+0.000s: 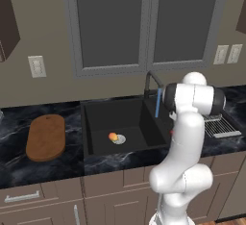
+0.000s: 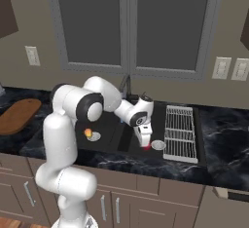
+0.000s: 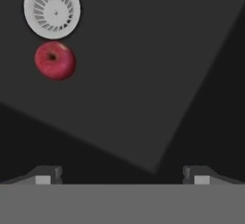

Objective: Pick the mango, apple from the sink and place them on the cutting board to airdry. Then turn off the sink faucet.

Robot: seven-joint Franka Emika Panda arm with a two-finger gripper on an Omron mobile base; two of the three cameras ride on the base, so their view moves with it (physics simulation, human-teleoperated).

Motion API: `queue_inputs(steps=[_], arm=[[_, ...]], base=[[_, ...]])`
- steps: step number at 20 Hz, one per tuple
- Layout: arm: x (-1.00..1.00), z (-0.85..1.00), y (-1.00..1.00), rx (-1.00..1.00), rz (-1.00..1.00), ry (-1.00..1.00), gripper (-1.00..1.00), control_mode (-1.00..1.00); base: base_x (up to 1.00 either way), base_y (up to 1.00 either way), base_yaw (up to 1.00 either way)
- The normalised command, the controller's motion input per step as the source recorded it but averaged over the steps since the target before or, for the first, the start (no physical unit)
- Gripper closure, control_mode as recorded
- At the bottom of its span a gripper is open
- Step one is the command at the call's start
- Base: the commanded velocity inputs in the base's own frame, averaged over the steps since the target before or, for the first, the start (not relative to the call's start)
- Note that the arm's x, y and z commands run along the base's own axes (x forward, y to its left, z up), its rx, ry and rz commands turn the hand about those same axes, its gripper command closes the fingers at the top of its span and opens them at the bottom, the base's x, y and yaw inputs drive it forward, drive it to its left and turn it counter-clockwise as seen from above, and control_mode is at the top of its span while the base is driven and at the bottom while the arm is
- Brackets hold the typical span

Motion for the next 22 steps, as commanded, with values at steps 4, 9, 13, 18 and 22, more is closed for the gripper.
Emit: queue_inputs(steps=[4, 9, 13, 18, 22], arm=[[0.21, -0.20, -0.07, 0.00, 0.00, 0.00, -1.00, -1.00], [0.19, -0.23, -0.05, 0.00, 0.00, 0.00, -1.00, -1.00], [0.21, -0.24, -0.03, 0.00, 0.00, 0.00, -1.00, -1.00], [0.25, -0.24, -0.02, 0.00, 0.00, 0.01, -1.00, -1.00], [0.25, -0.22, -0.05, 0.00, 0.00, 0.00, -1.00, -1.00]], base=[[0.00, 0.00, 0.00], [0.00, 0.00, 0.00], [0.00, 0.00, 0.00], [0.00, 0.00, 0.00], [0.00, 0.00, 0.00]])
